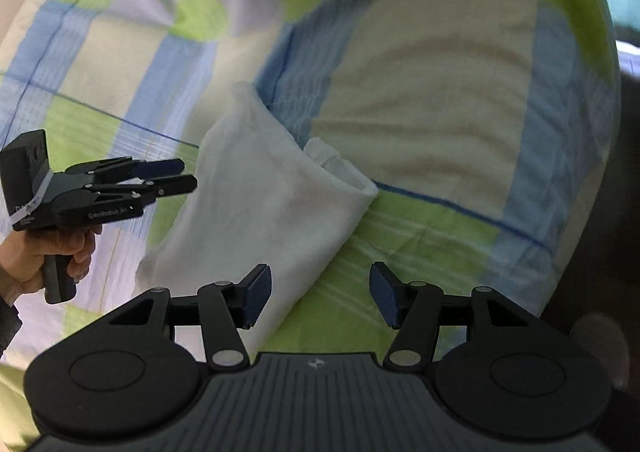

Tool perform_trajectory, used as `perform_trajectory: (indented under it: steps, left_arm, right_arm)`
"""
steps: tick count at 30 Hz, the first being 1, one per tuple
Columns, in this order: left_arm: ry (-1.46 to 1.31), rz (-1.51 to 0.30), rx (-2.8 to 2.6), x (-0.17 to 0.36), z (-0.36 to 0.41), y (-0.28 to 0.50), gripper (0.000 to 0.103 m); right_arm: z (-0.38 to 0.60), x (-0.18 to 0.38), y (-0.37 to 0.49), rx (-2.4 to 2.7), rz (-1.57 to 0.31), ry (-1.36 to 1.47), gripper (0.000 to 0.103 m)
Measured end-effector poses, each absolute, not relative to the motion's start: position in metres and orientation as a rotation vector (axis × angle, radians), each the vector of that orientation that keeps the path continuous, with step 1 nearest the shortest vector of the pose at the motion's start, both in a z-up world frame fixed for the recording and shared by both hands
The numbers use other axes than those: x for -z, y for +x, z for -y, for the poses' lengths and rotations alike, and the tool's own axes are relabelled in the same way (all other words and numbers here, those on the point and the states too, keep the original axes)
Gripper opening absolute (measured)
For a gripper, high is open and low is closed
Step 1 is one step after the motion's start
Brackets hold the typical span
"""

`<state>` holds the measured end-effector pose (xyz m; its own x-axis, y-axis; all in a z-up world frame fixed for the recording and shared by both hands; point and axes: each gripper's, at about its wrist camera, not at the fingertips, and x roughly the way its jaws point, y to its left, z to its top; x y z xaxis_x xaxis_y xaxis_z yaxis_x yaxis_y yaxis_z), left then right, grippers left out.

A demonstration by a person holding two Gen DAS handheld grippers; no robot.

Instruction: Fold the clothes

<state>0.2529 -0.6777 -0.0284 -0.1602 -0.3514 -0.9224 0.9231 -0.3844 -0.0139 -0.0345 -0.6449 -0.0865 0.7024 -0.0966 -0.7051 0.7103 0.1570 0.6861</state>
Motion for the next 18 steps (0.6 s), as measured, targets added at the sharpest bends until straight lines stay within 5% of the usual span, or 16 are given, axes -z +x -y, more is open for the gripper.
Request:
perform_trajectory:
  steps: [14,18]
  left_arm:
    - [1.290,-1.056,1.893,0.058,0.758,0.274,0.040]
    - [1.363,-1.078,1.948,0.061,0.768,0.267,0.031]
  right_arm:
    - [0.654,0.092,-0.032,0.634,-0.507,1.427,0.059]
    - [0.647,0.088,-0.033,0.645,-0.484,1.436,0.059]
